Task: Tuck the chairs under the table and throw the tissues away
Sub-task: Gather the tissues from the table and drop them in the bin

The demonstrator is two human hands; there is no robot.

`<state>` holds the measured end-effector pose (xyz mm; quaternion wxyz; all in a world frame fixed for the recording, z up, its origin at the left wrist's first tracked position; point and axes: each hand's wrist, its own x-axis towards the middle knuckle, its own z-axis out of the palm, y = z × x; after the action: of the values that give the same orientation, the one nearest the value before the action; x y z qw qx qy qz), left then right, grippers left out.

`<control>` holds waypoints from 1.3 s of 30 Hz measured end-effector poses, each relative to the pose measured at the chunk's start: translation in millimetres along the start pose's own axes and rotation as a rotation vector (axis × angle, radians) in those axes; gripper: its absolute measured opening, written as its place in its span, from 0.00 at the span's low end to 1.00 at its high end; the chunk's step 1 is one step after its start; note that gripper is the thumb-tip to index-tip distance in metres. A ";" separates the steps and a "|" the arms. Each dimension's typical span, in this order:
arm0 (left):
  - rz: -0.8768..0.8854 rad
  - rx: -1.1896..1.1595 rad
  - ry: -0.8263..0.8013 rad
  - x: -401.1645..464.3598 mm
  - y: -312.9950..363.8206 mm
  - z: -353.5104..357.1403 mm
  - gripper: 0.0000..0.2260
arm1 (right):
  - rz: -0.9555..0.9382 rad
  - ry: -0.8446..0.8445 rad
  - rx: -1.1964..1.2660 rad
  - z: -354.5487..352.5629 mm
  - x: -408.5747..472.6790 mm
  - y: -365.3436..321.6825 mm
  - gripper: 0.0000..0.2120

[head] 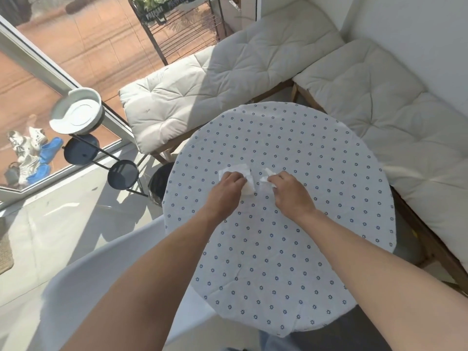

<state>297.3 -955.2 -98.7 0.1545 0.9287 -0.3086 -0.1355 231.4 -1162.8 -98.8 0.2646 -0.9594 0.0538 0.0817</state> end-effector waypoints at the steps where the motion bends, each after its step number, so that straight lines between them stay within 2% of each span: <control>1: -0.022 0.020 -0.047 7.3 -1.6 2.9 0.18 | 0.012 0.006 0.016 2.9 -0.6 -1.5 0.15; 4: -0.084 0.108 -0.237 19.1 -3.1 14.3 0.26 | 0.047 0.001 0.038 13.2 -4.9 -4.9 0.16; 6: -0.115 0.151 -0.302 19.0 -3.8 21.5 0.30 | 0.053 -0.009 0.042 18.9 -8.5 -6.6 0.16; 10: -0.042 0.153 -0.214 9.0 -15.3 22.5 0.21 | 0.070 -0.007 0.034 25.8 -10.6 -14.9 0.16; 13: 0.035 0.204 -0.213 -0.7 -34.4 14.1 0.16 | 0.092 0.012 0.038 30.6 -13.0 -32.5 0.16; 21: 0.117 0.161 -0.154 -59.4 -103.9 -43.7 0.17 | 0.156 0.061 0.044 52.3 -38.8 -117.1 0.17; 26: 0.145 0.170 -0.112 -101.2 -155.9 -91.6 0.12 | 0.166 0.116 0.034 66.9 -46.0 -184.3 0.17; 28: 0.141 0.173 -0.098 -114.3 -173.3 -105.9 0.10 | 0.171 0.128 0.036 70.9 -44.7 -206.2 0.17; 39: 0.036 0.213 -0.069 -169.0 -250.1 -161.1 0.13 | 0.059 0.123 -0.014 94.1 -6.8 -291.8 0.16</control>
<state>355.5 -628.0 -17.4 0.0468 0.9289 -0.3432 -0.1311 255.4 -864.5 -31.6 0.2516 -0.9624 0.0974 0.0310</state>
